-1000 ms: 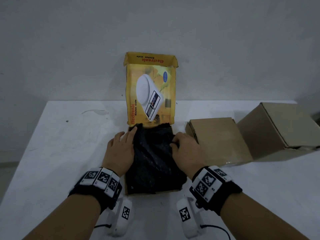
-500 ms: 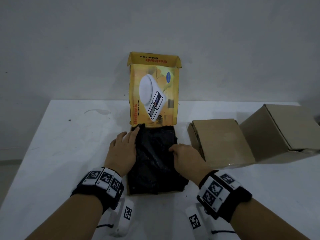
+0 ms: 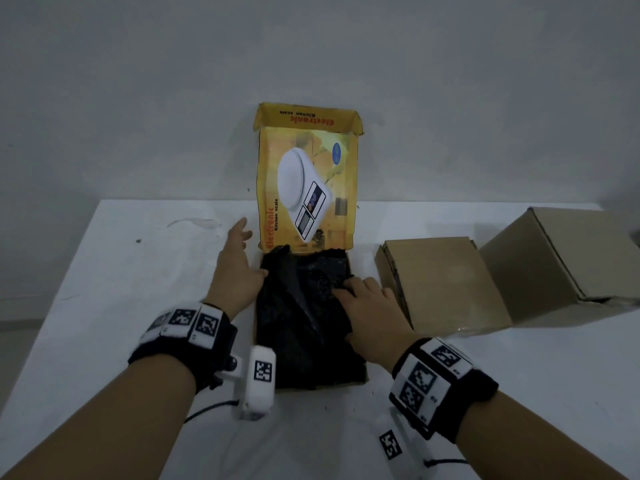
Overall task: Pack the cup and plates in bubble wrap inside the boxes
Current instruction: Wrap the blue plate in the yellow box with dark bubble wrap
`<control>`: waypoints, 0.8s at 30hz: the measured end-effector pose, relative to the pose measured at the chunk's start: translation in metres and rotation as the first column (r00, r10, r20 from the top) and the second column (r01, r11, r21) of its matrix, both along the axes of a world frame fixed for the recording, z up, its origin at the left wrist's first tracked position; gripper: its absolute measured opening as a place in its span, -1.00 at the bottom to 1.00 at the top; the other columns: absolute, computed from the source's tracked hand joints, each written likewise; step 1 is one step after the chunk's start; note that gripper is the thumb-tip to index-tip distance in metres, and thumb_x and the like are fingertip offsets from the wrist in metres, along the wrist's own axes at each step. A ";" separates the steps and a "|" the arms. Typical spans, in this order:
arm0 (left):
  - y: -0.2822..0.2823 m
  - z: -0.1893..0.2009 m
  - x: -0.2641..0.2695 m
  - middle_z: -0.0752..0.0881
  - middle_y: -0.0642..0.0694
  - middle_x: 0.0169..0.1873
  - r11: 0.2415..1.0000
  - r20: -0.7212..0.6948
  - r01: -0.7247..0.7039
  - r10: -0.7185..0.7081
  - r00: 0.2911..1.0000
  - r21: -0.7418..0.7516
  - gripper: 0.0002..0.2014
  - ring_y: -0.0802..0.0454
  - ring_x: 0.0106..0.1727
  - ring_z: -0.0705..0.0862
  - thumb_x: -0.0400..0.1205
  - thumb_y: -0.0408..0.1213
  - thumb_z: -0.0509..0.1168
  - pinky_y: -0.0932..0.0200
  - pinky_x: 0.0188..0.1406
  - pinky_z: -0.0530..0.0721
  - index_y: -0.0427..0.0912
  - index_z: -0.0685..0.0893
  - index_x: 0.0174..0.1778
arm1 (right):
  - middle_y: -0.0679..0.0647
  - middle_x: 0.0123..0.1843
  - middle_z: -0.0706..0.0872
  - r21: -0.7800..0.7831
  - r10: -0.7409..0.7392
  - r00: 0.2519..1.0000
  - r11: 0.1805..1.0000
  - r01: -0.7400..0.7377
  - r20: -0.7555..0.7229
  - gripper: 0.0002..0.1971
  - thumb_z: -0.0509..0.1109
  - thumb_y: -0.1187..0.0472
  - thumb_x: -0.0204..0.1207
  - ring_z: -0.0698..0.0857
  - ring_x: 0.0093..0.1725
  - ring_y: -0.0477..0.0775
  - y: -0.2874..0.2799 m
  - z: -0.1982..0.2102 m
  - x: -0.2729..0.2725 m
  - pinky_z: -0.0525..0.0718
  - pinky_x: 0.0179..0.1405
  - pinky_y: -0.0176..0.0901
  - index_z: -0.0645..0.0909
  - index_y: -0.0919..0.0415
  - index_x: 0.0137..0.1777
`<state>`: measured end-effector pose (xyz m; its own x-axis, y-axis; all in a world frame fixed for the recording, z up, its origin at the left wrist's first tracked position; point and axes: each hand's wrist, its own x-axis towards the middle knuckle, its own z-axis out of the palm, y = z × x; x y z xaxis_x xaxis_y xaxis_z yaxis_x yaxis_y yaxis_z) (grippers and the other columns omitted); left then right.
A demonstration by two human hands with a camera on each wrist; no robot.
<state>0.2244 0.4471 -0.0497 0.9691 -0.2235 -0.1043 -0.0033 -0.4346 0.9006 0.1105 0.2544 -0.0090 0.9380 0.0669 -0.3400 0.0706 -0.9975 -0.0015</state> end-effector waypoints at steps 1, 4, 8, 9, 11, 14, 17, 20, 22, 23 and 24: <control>-0.002 0.003 0.003 0.32 -0.11 0.56 0.998 -0.086 0.063 -0.064 0.994 -0.016 -0.05 -0.06 0.56 0.29 0.52 -0.56 0.36 0.06 0.47 0.32 -0.03 -0.11 0.66 | 0.11 0.53 0.29 0.001 -0.001 1.000 1.000 0.001 -0.010 -0.29 0.42 0.14 0.47 0.24 0.49 0.22 0.000 0.000 0.000 0.33 0.36 0.12 0.18 0.13 0.58; -0.003 0.002 0.007 0.34 -0.11 0.56 0.995 -0.155 0.100 -0.097 0.983 0.011 0.02 -0.05 0.55 0.32 0.51 -0.54 0.38 -0.04 0.50 0.35 -0.01 -0.20 0.66 | 0.06 0.63 0.18 0.022 -0.018 0.998 1.000 0.019 -0.066 -0.23 0.40 0.13 0.52 0.00 0.64 0.23 -0.001 0.000 0.001 0.22 0.49 0.20 0.07 0.14 0.64; -0.003 0.002 0.006 0.56 0.00 0.21 0.997 -0.032 0.040 -0.038 0.999 0.066 -0.21 -0.09 0.27 0.51 0.43 -0.56 0.42 0.12 0.11 0.49 -0.01 0.31 0.54 | 0.02 0.68 0.10 0.044 -0.036 0.995 0.998 0.040 -0.095 -0.21 0.37 0.13 0.54 -0.10 0.67 0.21 -0.003 -0.002 0.001 0.14 0.53 0.21 -0.01 0.11 0.66; -0.002 0.001 0.006 0.58 0.02 0.16 0.997 -0.009 0.037 -0.037 0.999 0.069 -0.32 -0.07 0.21 0.52 0.43 -0.55 0.42 0.17 0.02 0.47 -0.03 0.41 0.44 | 0.01 0.68 0.09 0.058 -0.045 0.994 0.997 0.051 -0.098 -0.21 0.37 0.13 0.54 -0.09 0.67 0.20 -0.003 -0.002 0.001 0.13 0.54 0.20 -0.02 0.10 0.66; -0.001 0.001 0.005 0.62 0.04 0.09 0.997 0.005 0.037 -0.037 0.999 0.071 -0.50 0.01 0.11 0.55 0.45 -0.52 0.42 0.24 -0.14 0.44 0.00 0.49 0.23 | 0.05 0.67 0.13 0.096 -0.076 0.991 0.992 0.087 -0.111 -0.22 0.37 0.15 0.54 -0.09 0.66 0.20 -0.004 -0.002 0.000 0.12 0.53 0.19 -0.01 0.09 0.65; 0.007 0.001 0.002 0.64 0.04 0.06 0.993 0.032 0.096 -0.099 0.995 0.073 -0.69 0.06 0.11 0.60 0.53 -0.35 0.37 0.34 -0.06 0.49 0.13 0.56 0.09 | 0.19 0.54 0.33 0.167 -0.145 0.983 0.973 0.162 -0.113 -0.28 0.38 0.20 0.51 0.04 0.63 0.22 -0.007 -0.005 -0.001 0.20 0.48 0.16 0.08 0.15 0.58; 0.017 0.005 -0.004 0.65 -0.08 0.14 0.986 0.060 0.153 -0.149 0.987 -0.064 -0.65 0.10 0.10 0.64 0.56 -0.57 0.29 0.55 -0.09 0.56 -0.08 0.67 0.16 | 0.18 0.37 0.47 0.190 -0.165 0.986 0.967 0.169 -0.036 -0.41 0.43 0.13 0.45 0.34 0.47 0.26 -0.012 -0.012 -0.002 0.36 0.40 0.09 0.30 0.15 0.44; 0.017 0.009 -0.011 0.70 -0.09 0.01 0.985 -0.068 0.020 -0.032 0.997 -0.173 -0.68 -0.08 0.13 0.67 0.64 -0.54 0.20 0.13 0.19 0.66 0.02 0.66 0.03 | 0.08 0.35 0.45 0.275 -0.206 0.978 0.943 0.190 0.031 -0.29 0.53 0.06 0.33 0.30 0.42 0.20 -0.016 -0.013 -0.005 0.41 0.31 0.07 0.32 0.02 0.47; 0.014 0.013 -0.015 0.71 -0.07 -0.04 0.964 -0.200 -0.094 0.044 0.979 -0.248 -0.78 -0.14 0.19 0.66 0.70 -0.41 0.15 -0.09 0.30 0.60 -0.03 0.66 -0.01 | 0.00 0.27 0.45 0.347 -0.228 0.963 0.923 0.167 0.144 -0.34 0.58 -0.01 0.27 0.35 0.32 0.10 -0.017 -0.015 -0.010 0.43 0.25 -0.02 0.46 -0.02 0.38; 0.013 0.015 -0.015 0.71 -0.11 -0.01 0.952 -0.251 -0.132 0.062 0.966 -0.274 -0.80 -0.14 0.21 0.65 0.72 -0.38 0.13 -0.09 0.32 0.58 -0.13 0.66 0.05 | -0.03 0.18 0.46 0.416 -0.267 0.947 0.893 0.172 0.180 -0.42 0.60 -0.02 0.28 0.39 0.24 0.04 -0.017 -0.018 -0.013 0.45 0.21 -0.10 0.53 0.00 0.31; 0.013 0.017 -0.015 0.70 -0.18 0.05 0.943 -0.290 -0.146 0.056 0.955 -0.298 -0.78 -0.15 0.23 0.63 0.73 -0.37 0.11 -0.08 0.34 0.57 -0.25 0.65 0.14 | -0.05 0.09 0.49 0.505 -0.328 0.926 0.840 0.197 0.186 -0.53 0.59 0.01 0.32 0.43 0.14 -0.01 -0.017 -0.020 -0.015 0.46 0.13 -0.17 0.59 0.04 0.22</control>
